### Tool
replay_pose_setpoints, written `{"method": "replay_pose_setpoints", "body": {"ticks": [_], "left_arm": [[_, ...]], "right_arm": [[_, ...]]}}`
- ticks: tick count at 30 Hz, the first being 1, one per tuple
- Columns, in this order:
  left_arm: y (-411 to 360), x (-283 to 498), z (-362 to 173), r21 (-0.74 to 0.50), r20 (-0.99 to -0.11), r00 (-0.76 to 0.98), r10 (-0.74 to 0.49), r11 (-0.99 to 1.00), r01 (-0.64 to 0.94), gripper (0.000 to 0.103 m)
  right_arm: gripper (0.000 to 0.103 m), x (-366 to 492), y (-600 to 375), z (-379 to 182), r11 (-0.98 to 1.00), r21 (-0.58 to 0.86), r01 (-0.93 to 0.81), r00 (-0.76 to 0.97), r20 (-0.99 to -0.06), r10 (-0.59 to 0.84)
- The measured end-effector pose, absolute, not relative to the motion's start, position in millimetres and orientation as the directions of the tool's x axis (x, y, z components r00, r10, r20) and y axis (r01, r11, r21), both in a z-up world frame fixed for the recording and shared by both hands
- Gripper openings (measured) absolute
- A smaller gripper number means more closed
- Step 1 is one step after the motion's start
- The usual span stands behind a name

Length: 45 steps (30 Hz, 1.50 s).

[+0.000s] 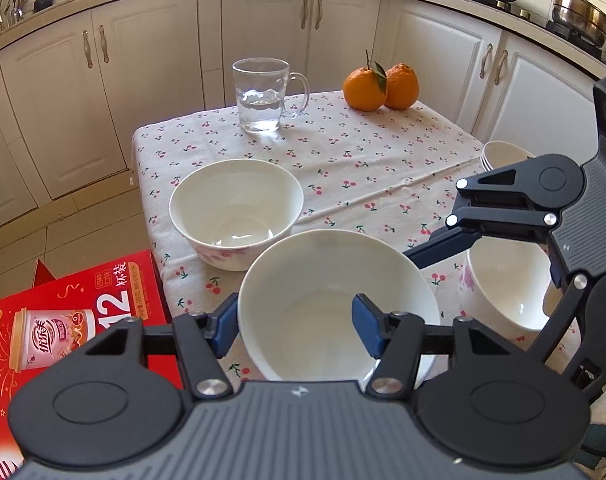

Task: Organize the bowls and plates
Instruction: 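Lower the left tool's bowl into the bowl held by the right tool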

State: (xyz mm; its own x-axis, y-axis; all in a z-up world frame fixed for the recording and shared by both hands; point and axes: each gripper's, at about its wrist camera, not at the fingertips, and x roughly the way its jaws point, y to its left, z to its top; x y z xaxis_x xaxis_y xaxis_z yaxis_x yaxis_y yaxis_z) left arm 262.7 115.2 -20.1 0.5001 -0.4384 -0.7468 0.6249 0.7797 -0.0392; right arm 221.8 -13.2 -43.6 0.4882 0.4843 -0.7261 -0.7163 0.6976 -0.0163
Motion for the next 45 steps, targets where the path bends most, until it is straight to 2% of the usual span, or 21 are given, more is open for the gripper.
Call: {"method": "replay_pose_setpoints", "body": {"ticks": [22, 45], "left_arm": [[36, 221, 14, -0.015, -0.699, 0.483, -0.527, 0.687, 0.727, 0.059], [-24, 213, -17, -0.055, -0.734, 0.386, -0.559, 0.615, 0.787, 0.059]], "right_arm": [[0.080, 153, -91, -6, 0.781, -0.057, -0.622, 0.599, -0.677, 0.428], [0.080, 126, -147, -26, 0.850, -0.020, -0.526, 0.604, -0.713, 0.357]]}}
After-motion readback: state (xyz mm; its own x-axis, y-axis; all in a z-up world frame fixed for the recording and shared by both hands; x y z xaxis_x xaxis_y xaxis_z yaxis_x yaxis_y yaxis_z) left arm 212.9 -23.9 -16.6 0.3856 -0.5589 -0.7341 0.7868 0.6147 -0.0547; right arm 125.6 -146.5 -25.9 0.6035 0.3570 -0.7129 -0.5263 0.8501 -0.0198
